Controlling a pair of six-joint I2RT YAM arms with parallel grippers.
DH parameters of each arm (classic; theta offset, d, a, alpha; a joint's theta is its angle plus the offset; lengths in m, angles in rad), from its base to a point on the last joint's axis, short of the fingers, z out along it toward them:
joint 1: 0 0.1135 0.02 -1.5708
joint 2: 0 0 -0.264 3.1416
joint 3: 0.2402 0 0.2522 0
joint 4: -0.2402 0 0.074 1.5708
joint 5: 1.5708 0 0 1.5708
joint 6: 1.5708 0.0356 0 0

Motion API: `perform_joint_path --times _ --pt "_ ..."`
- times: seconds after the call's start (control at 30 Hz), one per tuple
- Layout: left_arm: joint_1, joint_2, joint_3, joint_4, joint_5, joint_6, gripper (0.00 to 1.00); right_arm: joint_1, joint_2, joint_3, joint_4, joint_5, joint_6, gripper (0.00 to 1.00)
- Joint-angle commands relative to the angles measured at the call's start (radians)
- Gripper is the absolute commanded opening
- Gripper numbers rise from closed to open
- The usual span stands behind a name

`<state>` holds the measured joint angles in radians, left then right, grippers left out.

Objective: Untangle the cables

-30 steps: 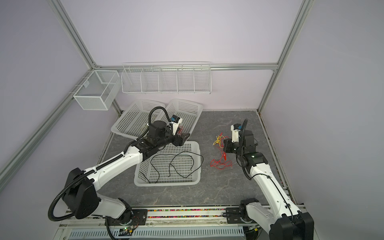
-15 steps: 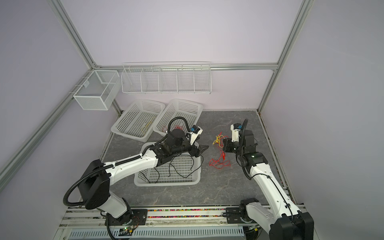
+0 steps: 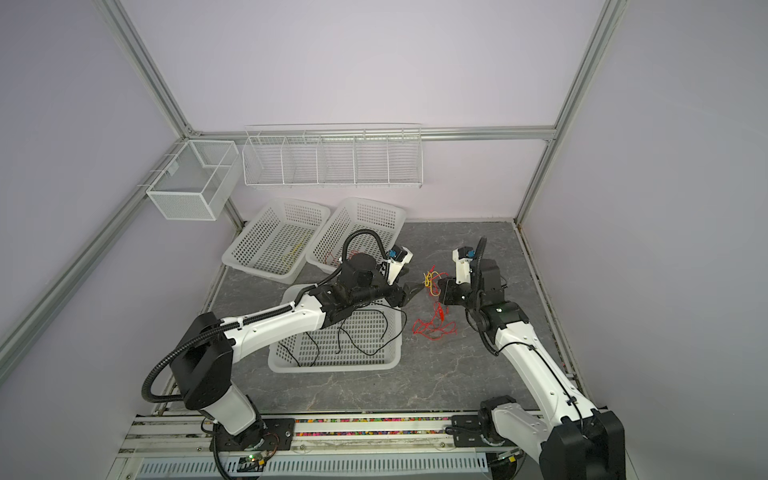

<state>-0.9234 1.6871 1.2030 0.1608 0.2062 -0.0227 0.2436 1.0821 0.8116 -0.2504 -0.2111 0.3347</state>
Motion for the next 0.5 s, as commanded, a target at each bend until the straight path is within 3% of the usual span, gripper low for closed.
perform_joint_path --times 0.0,0.3,0.4,0.47 --pt "-0.005 0.025 0.029 0.006 0.005 0.001 0.67 0.008 0.006 0.018 0.040 -0.022 0.011 0.07" --pt "-0.005 0.048 0.034 0.006 -0.003 0.005 0.52 0.026 0.030 0.040 0.057 -0.045 0.020 0.07" --pt "-0.004 0.058 0.041 0.004 -0.015 0.007 0.39 0.033 0.036 0.040 0.062 -0.046 0.025 0.07" --pt "-0.005 0.063 0.045 -0.006 -0.028 0.012 0.25 0.037 0.036 0.042 0.063 -0.045 0.027 0.07"
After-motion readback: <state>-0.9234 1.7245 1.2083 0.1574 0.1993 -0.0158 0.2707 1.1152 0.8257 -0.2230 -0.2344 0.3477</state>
